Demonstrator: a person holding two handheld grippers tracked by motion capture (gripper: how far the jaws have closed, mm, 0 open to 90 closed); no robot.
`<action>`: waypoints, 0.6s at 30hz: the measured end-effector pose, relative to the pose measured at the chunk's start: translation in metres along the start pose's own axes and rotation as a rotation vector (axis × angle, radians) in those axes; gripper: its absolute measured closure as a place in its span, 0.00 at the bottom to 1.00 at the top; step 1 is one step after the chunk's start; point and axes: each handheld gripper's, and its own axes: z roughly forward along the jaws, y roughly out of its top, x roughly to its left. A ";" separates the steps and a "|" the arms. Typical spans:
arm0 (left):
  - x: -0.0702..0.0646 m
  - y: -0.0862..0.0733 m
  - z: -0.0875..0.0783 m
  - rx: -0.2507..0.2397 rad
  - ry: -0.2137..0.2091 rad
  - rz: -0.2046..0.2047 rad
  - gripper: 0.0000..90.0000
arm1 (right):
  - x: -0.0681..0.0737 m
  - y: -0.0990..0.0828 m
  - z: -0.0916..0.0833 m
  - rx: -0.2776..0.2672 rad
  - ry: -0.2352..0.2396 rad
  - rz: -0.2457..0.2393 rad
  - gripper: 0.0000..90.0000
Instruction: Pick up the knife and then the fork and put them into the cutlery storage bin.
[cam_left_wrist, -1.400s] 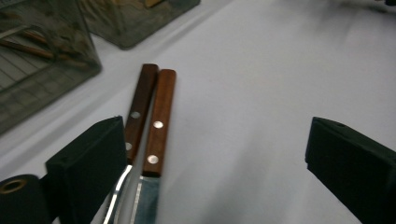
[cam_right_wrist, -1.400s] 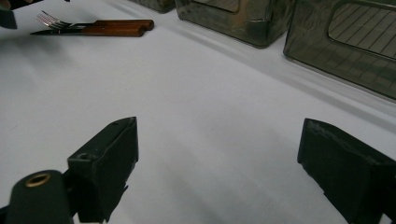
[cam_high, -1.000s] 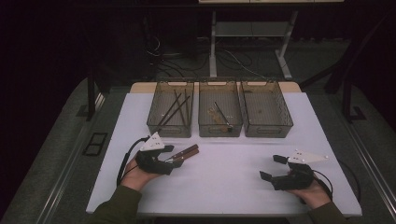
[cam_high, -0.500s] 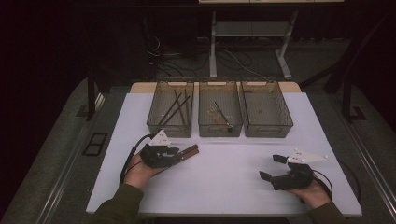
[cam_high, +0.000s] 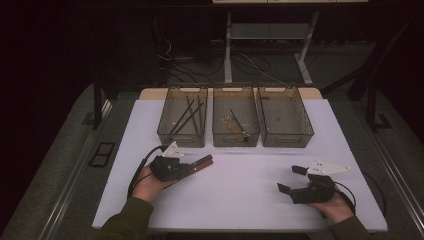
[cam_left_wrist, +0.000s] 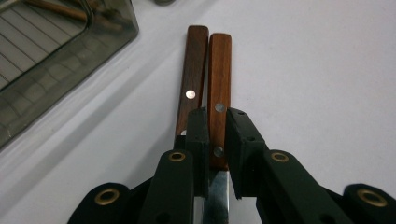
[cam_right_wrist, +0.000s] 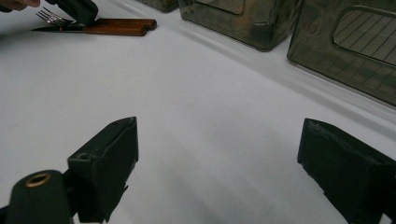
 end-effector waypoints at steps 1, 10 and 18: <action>0.000 -0.001 0.000 0.004 0.003 0.001 0.88 | 0.000 0.000 0.000 0.000 0.000 0.000 0.14; 0.000 -0.003 0.004 0.012 -0.024 -0.004 0.83 | 0.000 0.000 0.000 0.003 0.004 -0.002 0.14; -0.001 -0.005 0.009 0.025 -0.033 0.005 0.81 | 0.000 0.000 0.001 0.009 0.007 -0.002 0.14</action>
